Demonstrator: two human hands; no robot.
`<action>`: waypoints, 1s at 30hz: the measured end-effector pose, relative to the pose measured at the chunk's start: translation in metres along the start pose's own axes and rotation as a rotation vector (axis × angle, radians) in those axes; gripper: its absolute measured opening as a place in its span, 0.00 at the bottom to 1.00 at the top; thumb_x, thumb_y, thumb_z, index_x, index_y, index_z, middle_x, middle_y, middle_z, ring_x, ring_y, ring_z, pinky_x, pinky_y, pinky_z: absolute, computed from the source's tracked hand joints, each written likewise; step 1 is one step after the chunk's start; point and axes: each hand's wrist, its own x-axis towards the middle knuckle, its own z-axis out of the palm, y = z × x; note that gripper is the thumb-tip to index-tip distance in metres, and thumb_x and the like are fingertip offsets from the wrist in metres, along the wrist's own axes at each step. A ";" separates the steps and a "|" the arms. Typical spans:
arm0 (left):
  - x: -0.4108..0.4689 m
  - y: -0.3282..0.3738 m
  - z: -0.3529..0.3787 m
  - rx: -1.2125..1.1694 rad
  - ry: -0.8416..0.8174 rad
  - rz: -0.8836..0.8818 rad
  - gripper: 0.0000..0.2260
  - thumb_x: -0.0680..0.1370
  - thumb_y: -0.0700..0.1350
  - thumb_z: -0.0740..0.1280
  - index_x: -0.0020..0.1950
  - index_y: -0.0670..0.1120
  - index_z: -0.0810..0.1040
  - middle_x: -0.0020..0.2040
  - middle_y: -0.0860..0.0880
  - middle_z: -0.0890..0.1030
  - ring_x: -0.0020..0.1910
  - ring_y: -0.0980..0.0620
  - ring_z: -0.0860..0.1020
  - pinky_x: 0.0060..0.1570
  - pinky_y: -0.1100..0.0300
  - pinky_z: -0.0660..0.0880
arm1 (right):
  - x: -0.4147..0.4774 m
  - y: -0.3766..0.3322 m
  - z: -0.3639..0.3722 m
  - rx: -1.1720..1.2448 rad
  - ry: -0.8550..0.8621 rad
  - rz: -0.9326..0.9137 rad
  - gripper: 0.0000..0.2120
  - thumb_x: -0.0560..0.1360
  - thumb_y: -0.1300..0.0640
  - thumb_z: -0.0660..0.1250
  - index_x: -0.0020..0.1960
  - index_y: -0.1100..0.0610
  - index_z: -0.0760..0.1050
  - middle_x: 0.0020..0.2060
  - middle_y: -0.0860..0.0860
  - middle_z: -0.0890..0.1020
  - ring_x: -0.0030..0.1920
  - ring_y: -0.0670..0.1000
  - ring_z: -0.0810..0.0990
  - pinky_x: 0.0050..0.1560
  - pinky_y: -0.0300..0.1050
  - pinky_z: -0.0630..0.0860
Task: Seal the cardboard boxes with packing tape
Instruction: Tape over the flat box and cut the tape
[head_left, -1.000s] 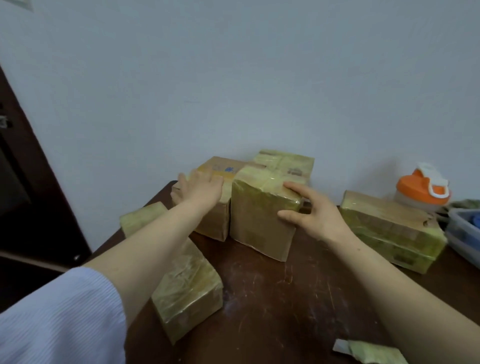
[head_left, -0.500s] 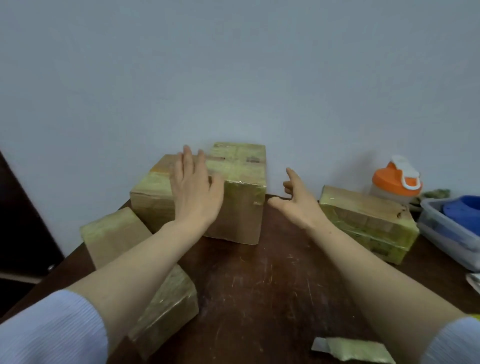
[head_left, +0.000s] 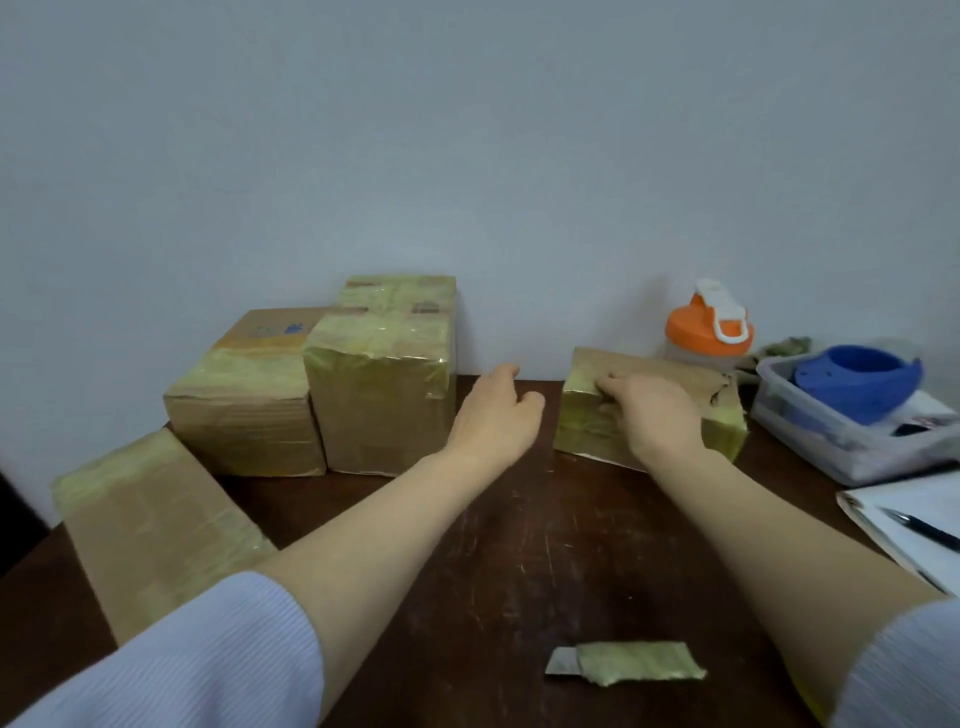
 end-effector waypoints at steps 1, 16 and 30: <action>0.001 -0.001 0.004 -0.028 -0.022 -0.046 0.24 0.79 0.46 0.58 0.75 0.45 0.60 0.71 0.45 0.68 0.66 0.49 0.69 0.55 0.61 0.64 | -0.002 0.002 0.000 -0.010 0.000 -0.037 0.11 0.78 0.59 0.60 0.57 0.54 0.76 0.57 0.52 0.78 0.57 0.56 0.76 0.52 0.49 0.74; -0.007 0.010 0.020 -0.313 -0.084 -0.258 0.30 0.79 0.48 0.61 0.77 0.45 0.53 0.76 0.46 0.61 0.73 0.46 0.62 0.67 0.55 0.61 | -0.026 0.022 -0.005 0.167 0.090 -0.084 0.13 0.79 0.55 0.61 0.60 0.50 0.78 0.55 0.50 0.83 0.56 0.55 0.78 0.51 0.45 0.74; 0.013 0.035 0.054 -0.445 -0.204 -0.279 0.21 0.74 0.45 0.65 0.66 0.43 0.70 0.65 0.47 0.72 0.57 0.50 0.72 0.50 0.59 0.67 | -0.053 0.069 -0.004 1.076 0.038 0.796 0.20 0.81 0.47 0.55 0.63 0.61 0.72 0.54 0.57 0.78 0.58 0.58 0.76 0.60 0.57 0.74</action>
